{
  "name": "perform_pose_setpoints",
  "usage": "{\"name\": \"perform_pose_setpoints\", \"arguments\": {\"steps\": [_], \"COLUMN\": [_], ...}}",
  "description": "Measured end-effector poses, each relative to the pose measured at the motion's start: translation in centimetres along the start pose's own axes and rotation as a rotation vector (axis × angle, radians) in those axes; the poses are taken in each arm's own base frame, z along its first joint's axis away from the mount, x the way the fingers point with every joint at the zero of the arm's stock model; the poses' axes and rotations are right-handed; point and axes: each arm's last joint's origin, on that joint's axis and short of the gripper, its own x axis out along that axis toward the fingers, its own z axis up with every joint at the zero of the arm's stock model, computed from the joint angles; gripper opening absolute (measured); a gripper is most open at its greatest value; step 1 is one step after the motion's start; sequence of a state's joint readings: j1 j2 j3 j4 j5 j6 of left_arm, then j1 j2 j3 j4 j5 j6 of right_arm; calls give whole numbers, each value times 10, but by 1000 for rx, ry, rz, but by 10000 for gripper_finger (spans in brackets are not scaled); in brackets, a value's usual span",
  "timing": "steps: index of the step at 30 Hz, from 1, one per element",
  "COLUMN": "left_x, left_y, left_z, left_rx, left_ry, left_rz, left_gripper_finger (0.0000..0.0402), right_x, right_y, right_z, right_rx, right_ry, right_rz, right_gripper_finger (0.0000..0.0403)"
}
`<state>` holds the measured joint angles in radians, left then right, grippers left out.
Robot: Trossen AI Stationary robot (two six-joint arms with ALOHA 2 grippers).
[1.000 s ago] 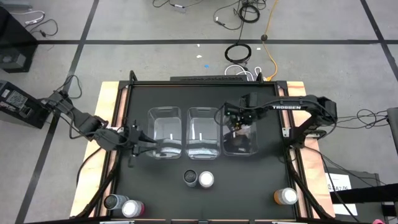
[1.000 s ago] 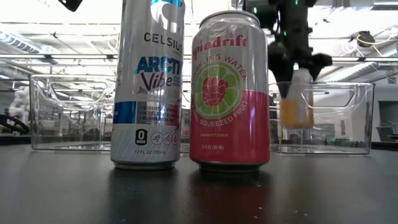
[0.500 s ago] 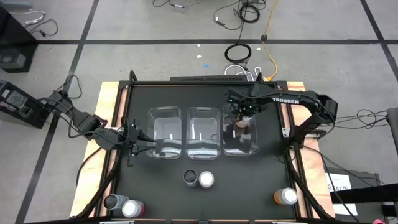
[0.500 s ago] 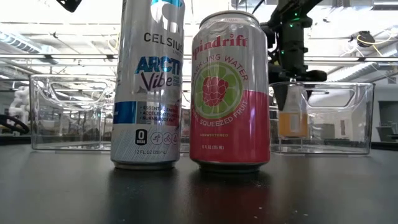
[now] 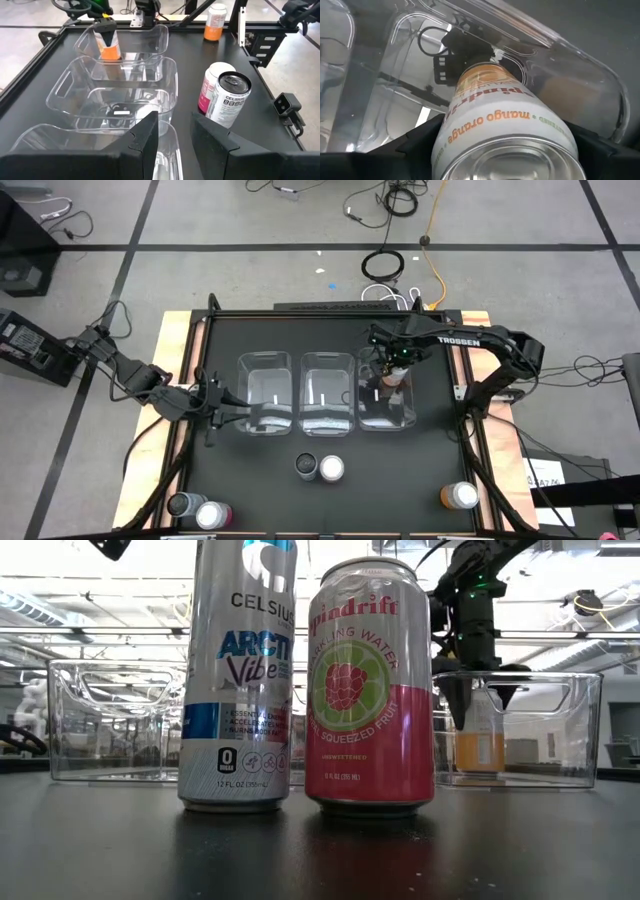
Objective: Sort soda cans
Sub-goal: Put the left orange-white soda can into the right transparent bin, then put the right pink-white soda can into the middle transparent bin
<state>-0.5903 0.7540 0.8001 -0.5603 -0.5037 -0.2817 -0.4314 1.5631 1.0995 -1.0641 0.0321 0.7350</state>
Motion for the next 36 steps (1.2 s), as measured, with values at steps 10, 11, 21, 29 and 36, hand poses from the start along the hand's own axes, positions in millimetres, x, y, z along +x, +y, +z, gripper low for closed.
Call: {"name": "perform_pose_setpoints", "arguments": {"steps": [10,11,21,29,36], "left_x": [0,0,0,0,0], "left_y": [0,0,0,0,0], "left_z": [0,0,-1,-1,-1], "left_rx": [2,2,4,6,6], "left_ry": [1,1,3,6,6], "left_rz": [7,7,8,9,9], "left_gripper_finger": [121,121,121,121,121], "right_x": [1,1,-32,-83,-129], "right_y": [0,0,5,12,11], "right_z": [-1,-1,7,-3,-39], "right_rx": [-25,-25,-51,-116,-106], "right_ry": [15,17,-5,-48,-207], "right_rz": [-1,-1,11,7,59], "right_gripper_finger": [356,357,358,359,359]}}
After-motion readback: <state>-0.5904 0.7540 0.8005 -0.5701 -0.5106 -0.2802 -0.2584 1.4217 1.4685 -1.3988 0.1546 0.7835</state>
